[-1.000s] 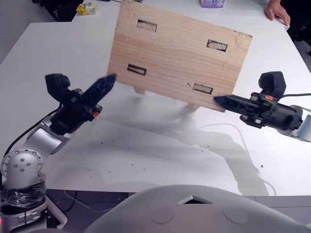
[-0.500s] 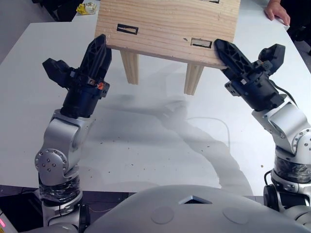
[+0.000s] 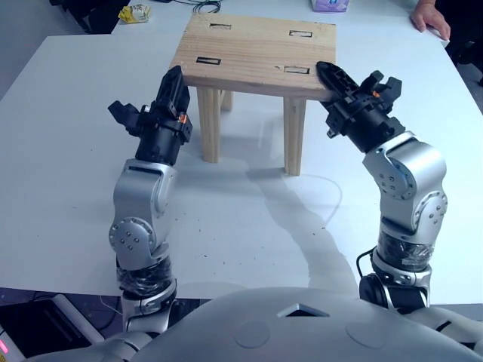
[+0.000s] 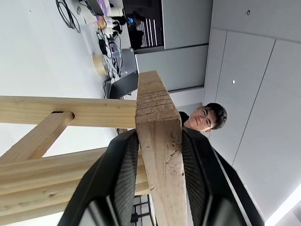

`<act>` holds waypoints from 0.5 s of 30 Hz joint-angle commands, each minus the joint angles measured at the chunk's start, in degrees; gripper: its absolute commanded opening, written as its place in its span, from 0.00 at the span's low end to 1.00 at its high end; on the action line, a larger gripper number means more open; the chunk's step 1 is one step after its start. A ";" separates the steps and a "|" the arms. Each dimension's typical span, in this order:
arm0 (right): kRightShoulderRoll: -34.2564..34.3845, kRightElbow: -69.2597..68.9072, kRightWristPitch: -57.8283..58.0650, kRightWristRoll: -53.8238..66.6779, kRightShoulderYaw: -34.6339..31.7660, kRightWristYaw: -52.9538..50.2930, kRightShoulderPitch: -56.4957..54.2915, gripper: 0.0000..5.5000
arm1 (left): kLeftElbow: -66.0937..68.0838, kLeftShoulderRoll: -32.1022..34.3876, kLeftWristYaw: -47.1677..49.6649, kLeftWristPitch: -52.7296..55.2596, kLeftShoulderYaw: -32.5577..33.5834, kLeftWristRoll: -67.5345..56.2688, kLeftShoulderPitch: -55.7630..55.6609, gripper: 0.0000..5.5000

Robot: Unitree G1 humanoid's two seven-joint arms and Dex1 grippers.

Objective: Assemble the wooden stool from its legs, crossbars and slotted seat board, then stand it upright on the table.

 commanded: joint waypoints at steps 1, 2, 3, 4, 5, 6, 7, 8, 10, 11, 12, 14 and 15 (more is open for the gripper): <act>-0.70 5.80 -1.02 -6.51 -0.37 -3.42 -0.24 0.24 | 3.33 -1.51 -0.66 -2.99 4.06 5.85 0.22 0.24; -0.75 6.71 -0.77 -6.98 -0.21 -3.68 -0.75 0.24 | 3.39 -1.94 -0.88 -2.92 4.27 6.33 0.20 0.24; -0.84 7.95 -0.62 -7.20 -0.28 -4.01 -1.53 0.24 | 3.15 -2.50 -1.01 -2.95 4.52 6.85 0.47 0.24; -0.85 9.09 -0.69 -7.19 -0.61 -4.46 -2.19 0.24 | 2.88 -3.01 -0.99 -2.93 4.77 7.33 0.70 0.24; -1.13 10.08 -0.62 -7.61 -0.88 -5.13 -2.48 0.24 | 2.65 -3.43 -0.88 -2.94 4.93 7.75 0.90 0.24; -1.57 10.91 -0.63 -9.23 -1.13 -5.76 -2.26 0.24 | 2.58 -3.65 -0.79 -2.82 5.01 8.52 1.02 0.24; -2.02 11.40 -0.48 -10.81 -1.20 -6.01 -1.84 0.24 | 2.59 -3.78 -0.77 -2.70 5.09 9.21 1.05 0.24; -2.25 11.62 -0.30 -11.93 -1.34 -5.91 -1.22 0.24 | 2.60 -3.69 -0.95 -2.34 5.11 9.75 1.06 0.24; -2.25 11.08 0.12 -12.71 -1.58 -4.15 -0.61 0.31 | 2.00 -3.67 -2.73 -1.71 5.22 9.21 1.17 0.24; -2.36 10.42 0.46 -13.21 -1.56 -3.07 -0.56 0.34 | 1.18 -3.55 -4.03 -1.51 5.33 8.94 1.44 0.31; -2.39 9.72 0.85 -13.73 -1.66 -2.39 -0.57 0.37 | 0.28 -3.63 -5.13 -1.64 5.66 8.56 1.64 0.33; -2.23 8.27 1.35 -14.04 -2.04 -1.28 -0.51 0.43 | -1.34 -3.80 -6.73 -1.99 6.69 7.85 1.82 0.39; -2.11 7.63 1.47 -14.04 -2.31 -1.05 -0.41 0.46 | -1.90 -3.72 -7.06 -2.12 7.29 7.61 1.83 0.42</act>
